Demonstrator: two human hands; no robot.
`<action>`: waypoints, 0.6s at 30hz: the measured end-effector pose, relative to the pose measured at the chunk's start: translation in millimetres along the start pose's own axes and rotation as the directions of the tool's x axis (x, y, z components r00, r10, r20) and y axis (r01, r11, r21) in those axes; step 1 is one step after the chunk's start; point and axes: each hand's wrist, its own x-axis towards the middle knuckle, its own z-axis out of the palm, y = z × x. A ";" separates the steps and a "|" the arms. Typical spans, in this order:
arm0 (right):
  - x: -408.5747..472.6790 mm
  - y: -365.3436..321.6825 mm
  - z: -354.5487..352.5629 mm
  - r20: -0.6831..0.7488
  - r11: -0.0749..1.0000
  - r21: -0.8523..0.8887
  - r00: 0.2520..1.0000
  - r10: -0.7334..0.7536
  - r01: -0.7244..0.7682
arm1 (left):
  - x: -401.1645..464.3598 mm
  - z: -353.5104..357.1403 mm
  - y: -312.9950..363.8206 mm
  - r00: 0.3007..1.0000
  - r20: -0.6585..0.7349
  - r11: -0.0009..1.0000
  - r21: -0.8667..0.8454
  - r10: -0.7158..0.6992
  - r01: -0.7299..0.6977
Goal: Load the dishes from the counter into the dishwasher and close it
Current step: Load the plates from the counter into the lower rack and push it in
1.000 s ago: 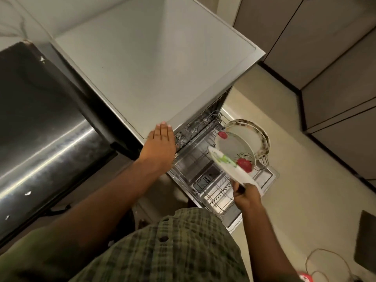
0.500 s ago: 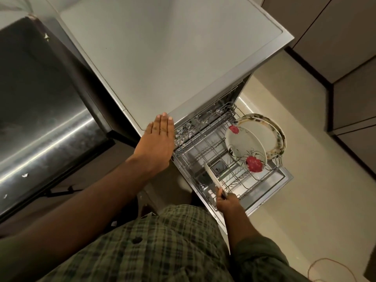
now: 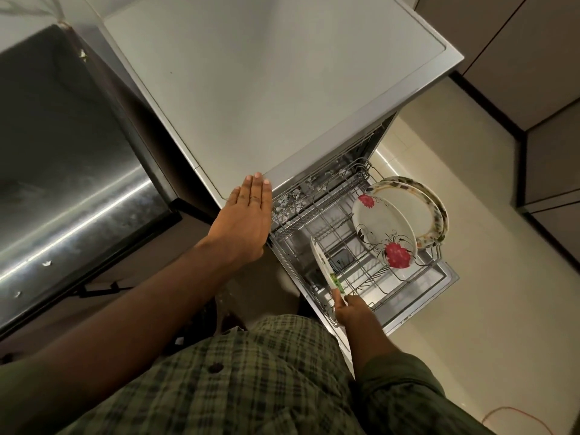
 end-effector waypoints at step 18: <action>-0.4 -76.1 -11.2 0.228 0.549 0.811 0.973 0.019 -0.201 | -0.9 2.0 -1.2 1.000 0.001 0.994 -0.107 -0.031 0.031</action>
